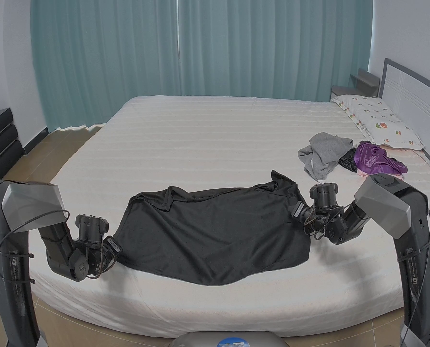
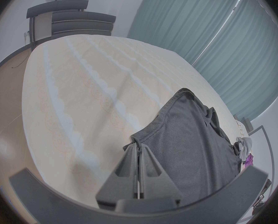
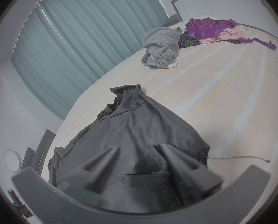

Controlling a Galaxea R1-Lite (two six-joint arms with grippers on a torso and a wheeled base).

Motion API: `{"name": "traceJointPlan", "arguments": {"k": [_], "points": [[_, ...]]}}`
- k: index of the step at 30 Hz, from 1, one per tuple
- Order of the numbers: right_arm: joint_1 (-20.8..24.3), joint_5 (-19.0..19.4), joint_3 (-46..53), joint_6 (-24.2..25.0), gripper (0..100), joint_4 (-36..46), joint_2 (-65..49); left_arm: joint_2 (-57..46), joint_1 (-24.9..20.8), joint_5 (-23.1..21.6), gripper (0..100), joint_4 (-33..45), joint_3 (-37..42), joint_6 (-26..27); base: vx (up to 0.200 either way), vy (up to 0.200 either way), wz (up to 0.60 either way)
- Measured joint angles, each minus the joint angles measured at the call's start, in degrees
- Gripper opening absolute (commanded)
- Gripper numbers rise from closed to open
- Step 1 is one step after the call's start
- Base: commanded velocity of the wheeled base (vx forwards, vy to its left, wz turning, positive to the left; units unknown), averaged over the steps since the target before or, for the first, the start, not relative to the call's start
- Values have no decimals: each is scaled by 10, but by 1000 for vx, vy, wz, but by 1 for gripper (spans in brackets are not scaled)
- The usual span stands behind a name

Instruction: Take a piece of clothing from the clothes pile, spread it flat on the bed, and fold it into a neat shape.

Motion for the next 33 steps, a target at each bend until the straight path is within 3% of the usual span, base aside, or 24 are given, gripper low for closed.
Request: {"name": "traceJointPlan", "arguments": {"k": [7, 13, 21, 26, 27, 33], "points": [[-8, 11, 50, 5, 100, -3, -42, 2, -1, 0, 0, 0, 1, 0, 0, 0, 0], [-14, 45, 144, -11, 100, -5, -103, 2, -1, -1, 0, 0, 1, 0, 0, 0, 0], [-13, 96, 268, -136, 100, -8, -151, 2, 0, -1, 0, 0, 1, 0, 0, 0, 0], [0, 104, 291, -165, 100, -9, -149, 2, 0, -1, 0, 0, 1, 0, 0, 0, 0], [2, 104, 292, -166, 0, -9, -147, 2, 0, -1, 0, 0, 2, 0, 0, 0, 0], [12, 107, 281, -164, 0, -13, -140, 2, -1, -1, 0, -1, 3, 1, 0, 0, 0]]}}
